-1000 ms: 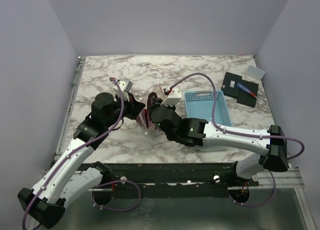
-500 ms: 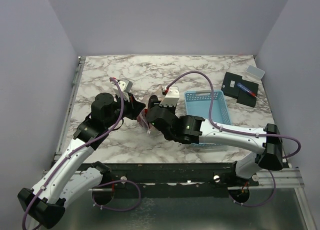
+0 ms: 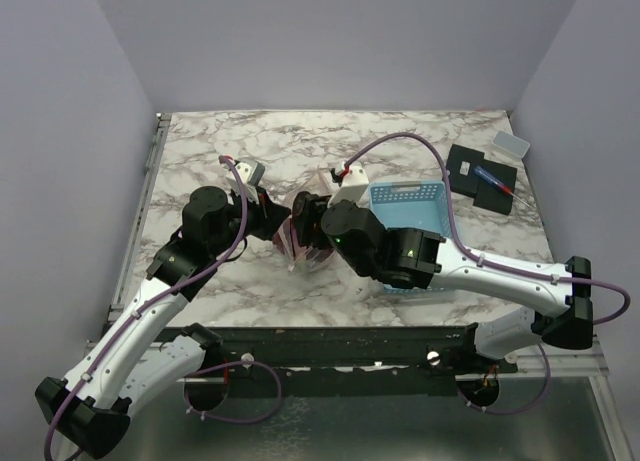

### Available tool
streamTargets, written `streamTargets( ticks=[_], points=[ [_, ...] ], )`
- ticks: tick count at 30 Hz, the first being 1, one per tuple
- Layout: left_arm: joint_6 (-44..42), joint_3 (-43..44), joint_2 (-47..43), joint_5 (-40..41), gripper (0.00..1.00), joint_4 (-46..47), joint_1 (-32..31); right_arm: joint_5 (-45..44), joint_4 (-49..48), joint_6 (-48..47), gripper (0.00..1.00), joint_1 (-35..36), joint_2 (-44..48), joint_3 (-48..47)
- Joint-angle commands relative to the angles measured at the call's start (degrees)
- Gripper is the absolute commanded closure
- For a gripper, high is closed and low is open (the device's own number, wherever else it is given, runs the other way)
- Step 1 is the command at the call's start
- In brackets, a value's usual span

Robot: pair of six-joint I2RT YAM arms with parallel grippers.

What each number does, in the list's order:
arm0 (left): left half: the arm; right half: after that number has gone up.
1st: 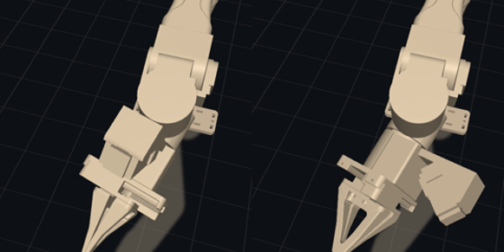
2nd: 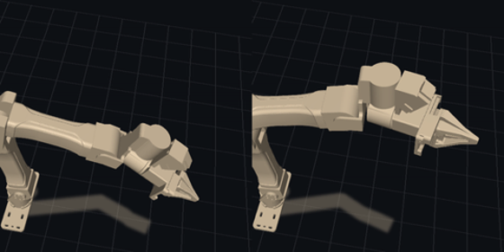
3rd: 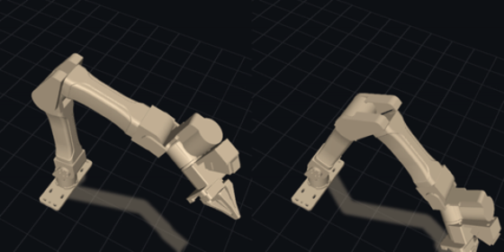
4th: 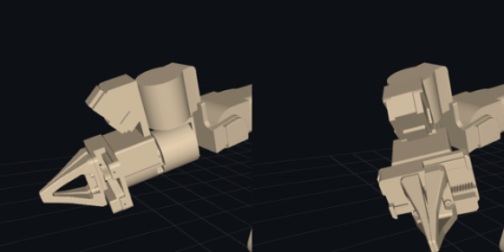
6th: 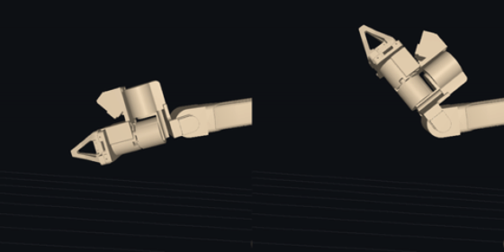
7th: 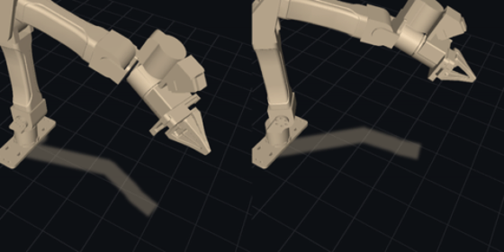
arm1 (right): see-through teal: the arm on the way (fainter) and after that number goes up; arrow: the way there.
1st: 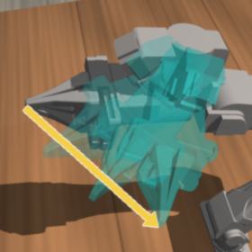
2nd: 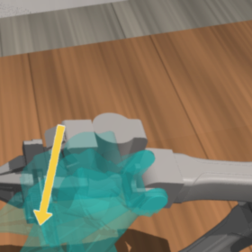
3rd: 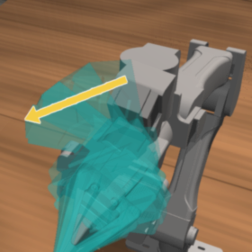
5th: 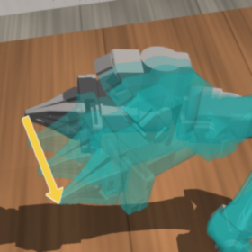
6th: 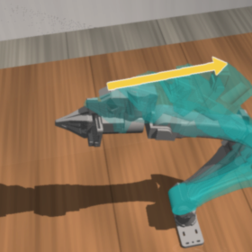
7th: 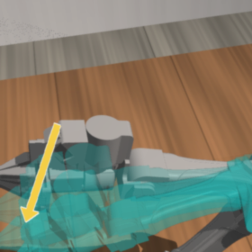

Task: Place the food in the zip-top bag and seal the zipper
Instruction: Place the fake vegetable in the zipper food storage bag, then adjust the zipper food storage bag at the center of the board.

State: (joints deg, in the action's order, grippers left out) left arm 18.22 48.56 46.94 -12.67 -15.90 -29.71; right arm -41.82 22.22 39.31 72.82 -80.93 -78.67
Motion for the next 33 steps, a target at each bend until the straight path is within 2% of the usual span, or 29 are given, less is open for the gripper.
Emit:
streamTargets(
  ticks=[1, 13, 21, 27, 33],
  points=[
    [0.7, -0.54, -0.53, -1.09, 1.0, 1.27, 0.25, 10.37, -0.02, -3.67, 0.38, 0.56, -0.33, -2.16],
    [2.88, -0.72, -1.52, 1.34, 1.0, 2.18, 0.22, 5.09, 10.44, -0.04, 0.35, 8.37, -1.8, -5.34],
    [2.93, -0.63, -1.33, 1.5, 1.0, 2.55, 0.24, -1.67, 18.14, 7.65, 0.34, 12.17, -3.6, -5.77],
    [2.97, -0.73, -1.44, 1.42, 1.0, 2.67, 0.2, -3.56, 18.02, 13.47, 0.34, 12.51, -5.7, -4.6],
    [2.98, -1.09, -1.87, 1.05, 1.0, 2.75, 0.27, -4.5, 13.96, 15.19, 0.34, 12.53, -7.13, -3.63]
  ],
)
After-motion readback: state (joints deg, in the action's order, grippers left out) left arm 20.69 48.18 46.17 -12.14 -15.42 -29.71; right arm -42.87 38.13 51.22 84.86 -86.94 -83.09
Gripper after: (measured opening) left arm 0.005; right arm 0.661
